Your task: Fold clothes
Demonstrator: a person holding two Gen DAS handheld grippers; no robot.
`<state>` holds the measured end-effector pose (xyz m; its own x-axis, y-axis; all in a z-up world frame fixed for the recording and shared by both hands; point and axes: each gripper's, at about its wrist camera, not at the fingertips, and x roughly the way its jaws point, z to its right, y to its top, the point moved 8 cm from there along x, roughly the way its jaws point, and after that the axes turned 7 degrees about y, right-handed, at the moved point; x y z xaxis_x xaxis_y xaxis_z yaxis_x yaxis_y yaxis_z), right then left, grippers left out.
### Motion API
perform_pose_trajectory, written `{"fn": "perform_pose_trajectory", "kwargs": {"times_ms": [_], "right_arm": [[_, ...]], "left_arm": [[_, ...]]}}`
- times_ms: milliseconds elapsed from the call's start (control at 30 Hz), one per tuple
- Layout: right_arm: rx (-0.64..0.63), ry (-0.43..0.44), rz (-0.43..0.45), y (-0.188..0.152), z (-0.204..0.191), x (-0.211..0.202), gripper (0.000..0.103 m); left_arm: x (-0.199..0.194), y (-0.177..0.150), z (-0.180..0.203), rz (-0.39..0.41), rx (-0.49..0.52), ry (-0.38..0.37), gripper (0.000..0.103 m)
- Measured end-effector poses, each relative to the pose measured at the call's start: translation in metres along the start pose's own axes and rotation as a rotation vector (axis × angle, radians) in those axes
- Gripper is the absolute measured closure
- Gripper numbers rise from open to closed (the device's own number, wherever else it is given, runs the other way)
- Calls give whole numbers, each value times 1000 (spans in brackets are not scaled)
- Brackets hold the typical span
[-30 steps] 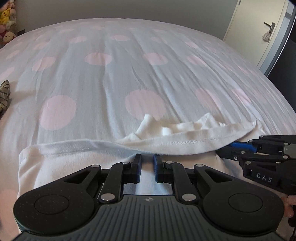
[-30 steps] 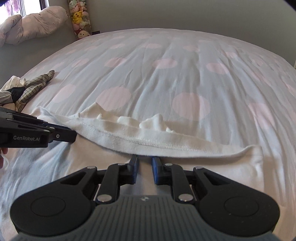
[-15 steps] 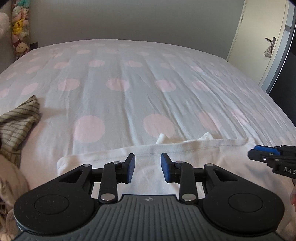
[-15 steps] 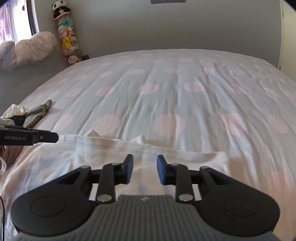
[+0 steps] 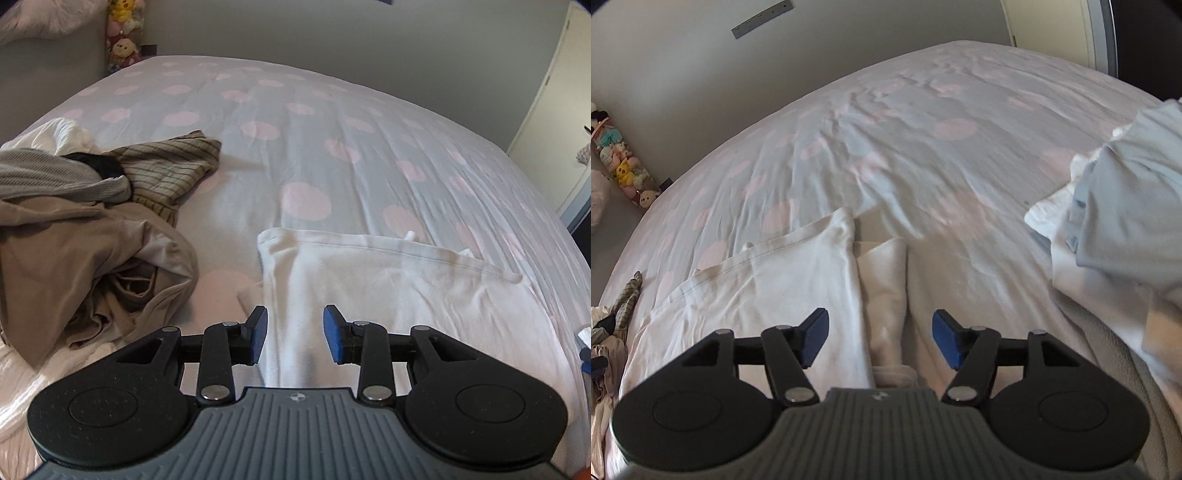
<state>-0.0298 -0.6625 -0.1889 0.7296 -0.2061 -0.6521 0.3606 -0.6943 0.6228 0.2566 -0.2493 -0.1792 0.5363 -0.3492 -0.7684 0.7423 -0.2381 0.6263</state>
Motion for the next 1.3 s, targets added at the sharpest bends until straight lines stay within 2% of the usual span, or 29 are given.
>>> {"fn": "perform_pose_trajectory", "kwargs": {"times_ms": [100,233,333,433,667,833,867,900,1133,1300], "right_arm": [[24,6,-6,-5,6,7,37],[26,34,-16,-2,1,20,37],[-6,48,-25,4,-7,28,36],[-50,48,-48,10,-14,40,30],[-43,-30,-140,19,-8,79,31],[-98,-91,-164,15,-13,88,57],[-115,-100,-167,15,-15,87,66],[-134,-84,-171,15,-19,86,85],[-194,-79,-165,31,-50,64,88],[-217,-52,-170,48,-94,42,89]], "left_arm": [[12,-3,-24,-10,-72,2,72],[33,-8,-34,-49,-135,-73,72],[50,-9,-27,-76,-110,-96,72],[57,-8,-21,-69,-60,-98,71],[63,-7,-26,-65,-60,-107,68],[66,-3,-26,-54,-62,-109,68],[65,-3,-26,-53,-59,-108,68],[65,-3,-26,-51,-56,-106,68],[54,3,-30,-14,-74,-119,68],[44,8,-34,13,-99,-140,68]]}}
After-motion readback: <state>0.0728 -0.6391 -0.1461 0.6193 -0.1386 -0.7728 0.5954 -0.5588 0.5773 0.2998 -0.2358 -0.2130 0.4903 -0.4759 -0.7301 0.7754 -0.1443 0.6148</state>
